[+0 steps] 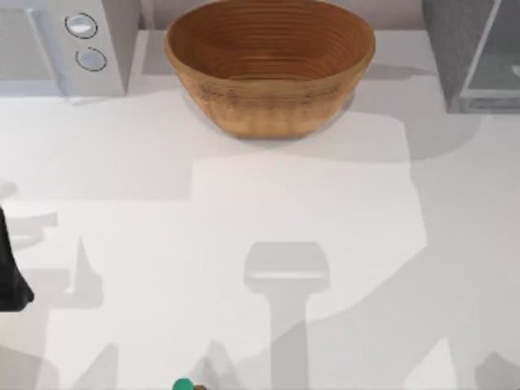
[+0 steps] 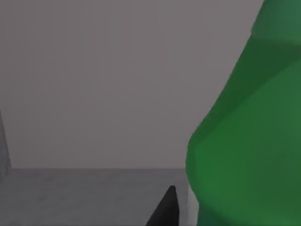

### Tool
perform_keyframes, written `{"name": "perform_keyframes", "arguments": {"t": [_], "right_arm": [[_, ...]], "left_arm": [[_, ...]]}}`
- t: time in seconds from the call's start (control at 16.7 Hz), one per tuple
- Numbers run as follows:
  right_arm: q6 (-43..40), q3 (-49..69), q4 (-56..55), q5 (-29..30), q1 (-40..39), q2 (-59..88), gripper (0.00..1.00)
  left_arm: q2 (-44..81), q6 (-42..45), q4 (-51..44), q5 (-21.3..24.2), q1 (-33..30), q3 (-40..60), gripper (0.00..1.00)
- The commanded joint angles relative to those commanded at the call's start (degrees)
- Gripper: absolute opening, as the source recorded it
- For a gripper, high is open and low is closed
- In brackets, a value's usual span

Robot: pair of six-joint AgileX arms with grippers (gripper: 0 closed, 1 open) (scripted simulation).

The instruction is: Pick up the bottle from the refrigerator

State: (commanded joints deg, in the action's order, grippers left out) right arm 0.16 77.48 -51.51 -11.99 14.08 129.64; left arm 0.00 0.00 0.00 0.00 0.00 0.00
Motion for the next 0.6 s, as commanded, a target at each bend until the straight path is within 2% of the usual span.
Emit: {"name": "perform_keyframes", "arguments": {"t": [0.24, 0.6], "right_arm": [[0.1, 1.0, 3.7, 0.0, 0.0, -3.2, 0.00], [0.2, -1.5, 2.7, -0.5, 0.1, -4.7, 0.00]], "left_arm": [[0.0, 0.0, 0.0, 0.0, 0.0, 0.0, 1.00], [0.0, 0.0, 0.0, 0.0, 0.0, 0.0, 1.00]]}}
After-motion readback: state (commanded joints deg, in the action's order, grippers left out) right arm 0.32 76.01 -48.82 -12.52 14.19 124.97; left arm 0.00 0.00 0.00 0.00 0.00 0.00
